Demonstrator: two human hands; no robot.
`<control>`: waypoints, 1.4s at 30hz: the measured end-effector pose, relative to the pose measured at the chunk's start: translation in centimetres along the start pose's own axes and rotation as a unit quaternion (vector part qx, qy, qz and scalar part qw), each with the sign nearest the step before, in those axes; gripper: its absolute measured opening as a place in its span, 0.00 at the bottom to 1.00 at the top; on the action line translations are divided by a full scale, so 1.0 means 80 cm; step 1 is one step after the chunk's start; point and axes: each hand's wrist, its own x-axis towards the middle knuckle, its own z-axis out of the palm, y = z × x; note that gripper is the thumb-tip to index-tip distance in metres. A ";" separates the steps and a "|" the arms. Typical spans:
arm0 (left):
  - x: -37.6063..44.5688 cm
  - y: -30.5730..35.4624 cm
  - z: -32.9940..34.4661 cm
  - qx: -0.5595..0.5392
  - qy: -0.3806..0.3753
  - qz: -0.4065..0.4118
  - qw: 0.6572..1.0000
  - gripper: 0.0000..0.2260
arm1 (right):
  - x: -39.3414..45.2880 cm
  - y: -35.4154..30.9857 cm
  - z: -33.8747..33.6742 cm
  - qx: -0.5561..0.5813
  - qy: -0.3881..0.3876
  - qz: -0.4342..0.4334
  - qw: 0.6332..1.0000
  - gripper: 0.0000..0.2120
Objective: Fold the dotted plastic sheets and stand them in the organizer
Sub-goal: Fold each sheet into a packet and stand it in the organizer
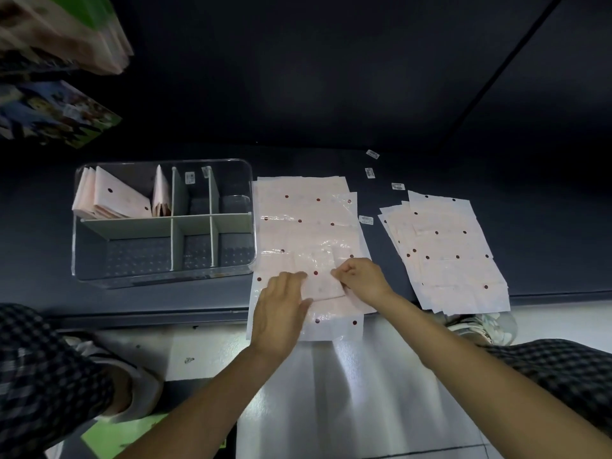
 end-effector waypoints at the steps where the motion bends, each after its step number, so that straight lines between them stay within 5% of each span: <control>1: -0.006 -0.003 0.000 0.043 -0.006 0.078 0.996 0.19 | 0.001 -0.001 0.001 -0.010 0.008 0.002 1.000 0.16; 3: -0.014 -0.010 0.003 0.143 -0.072 0.169 0.973 0.26 | 0.004 -0.001 0.003 -0.027 0.021 0.002 0.999 0.17; 6: -0.017 -0.032 0.010 0.236 -0.210 0.163 0.935 0.34 | 0.004 0.003 0.009 -0.035 0.042 -0.001 0.998 0.11; 9: -0.015 -0.043 0.014 0.249 -0.218 0.172 0.928 0.32 | -0.013 0.012 0.015 -0.074 0.130 -0.095 0.984 0.06; 13: -0.012 -0.043 0.014 0.250 -0.220 0.182 0.925 0.31 | -0.034 0.031 0.023 -0.210 0.171 -0.392 0.879 0.04; 16: -0.010 -0.042 0.013 0.246 -0.225 0.179 0.926 0.31 | -0.042 0.052 0.026 -0.303 0.120 -0.457 0.828 0.14; 21: -0.002 -0.048 -0.004 0.212 -0.226 0.187 0.932 0.28 | -0.042 0.077 0.011 -0.332 0.119 -0.470 0.809 0.17; 30: 0.002 -0.055 -0.014 0.152 -0.218 0.167 0.949 0.25 | -0.036 0.058 0.013 -0.255 0.145 -0.430 0.854 0.11; 36: 0.002 -0.052 -0.015 0.083 -0.209 0.132 0.966 0.22 | -0.029 0.057 0.008 -0.327 0.135 -0.463 0.813 0.13; 42: 0.014 -0.036 -0.026 -0.001 -0.202 0.047 0.978 0.25 | -0.027 0.022 -0.010 -0.293 0.146 -0.431 0.841 0.10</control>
